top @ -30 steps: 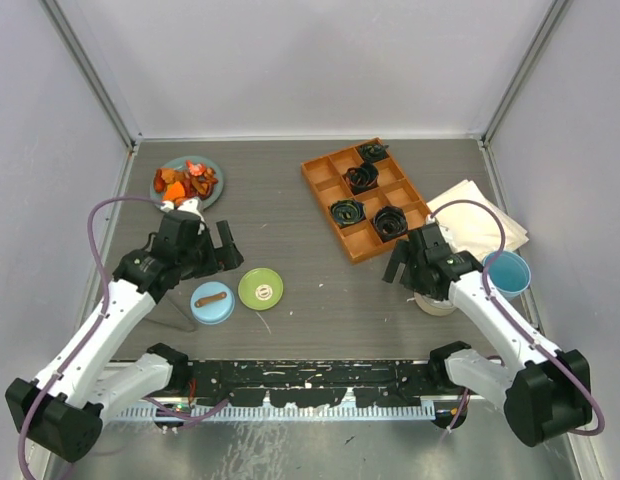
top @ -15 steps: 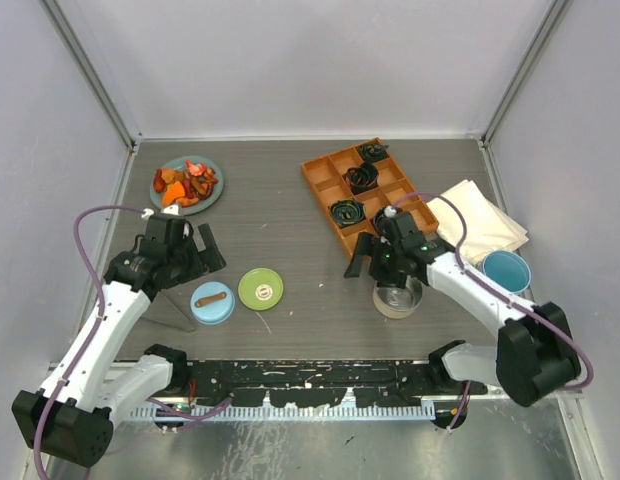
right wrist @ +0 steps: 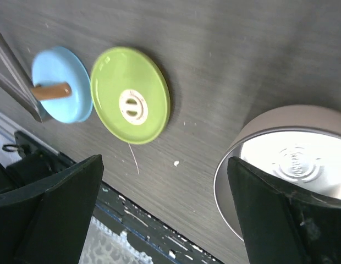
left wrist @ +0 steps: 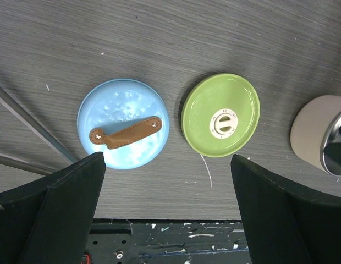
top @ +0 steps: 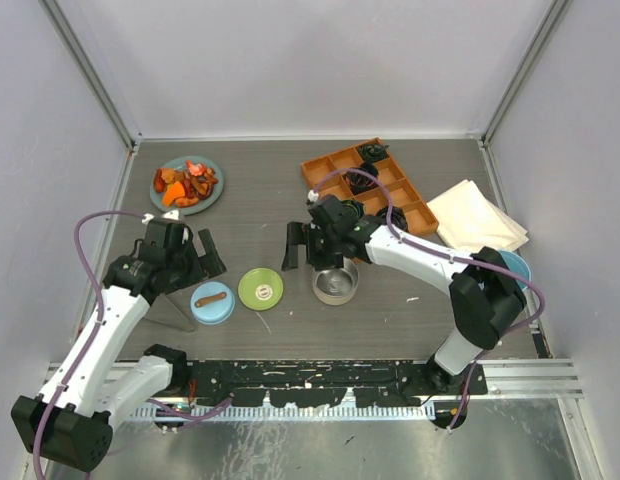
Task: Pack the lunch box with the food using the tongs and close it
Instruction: Move the packing box to the center of the board.
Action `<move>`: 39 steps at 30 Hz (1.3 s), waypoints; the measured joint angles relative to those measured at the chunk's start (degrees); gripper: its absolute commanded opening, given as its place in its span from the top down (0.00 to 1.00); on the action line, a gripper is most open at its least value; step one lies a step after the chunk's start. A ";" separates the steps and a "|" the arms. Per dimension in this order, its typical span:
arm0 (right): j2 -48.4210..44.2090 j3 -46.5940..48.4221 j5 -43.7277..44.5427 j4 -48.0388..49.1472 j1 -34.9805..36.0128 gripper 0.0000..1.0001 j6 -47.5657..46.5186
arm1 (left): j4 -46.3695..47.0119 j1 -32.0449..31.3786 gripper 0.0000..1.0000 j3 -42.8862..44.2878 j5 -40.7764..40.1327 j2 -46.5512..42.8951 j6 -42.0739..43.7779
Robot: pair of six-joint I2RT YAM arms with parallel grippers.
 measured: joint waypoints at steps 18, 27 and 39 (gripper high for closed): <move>-33.88 1.40 36.22 -28.79 -33.22 0.00 -5.95 | -0.11 0.07 0.02 -0.83 3.54 0.17 0.00; -33.38 -2.82 34.03 -29.97 -52.15 0.00 -12.52 | 0.28 0.07 0.02 -0.85 6.05 1.81 0.15; -25.97 -6.62 17.57 -25.33 -57.37 0.00 -16.81 | 0.26 0.15 0.02 -1.40 6.80 1.79 0.52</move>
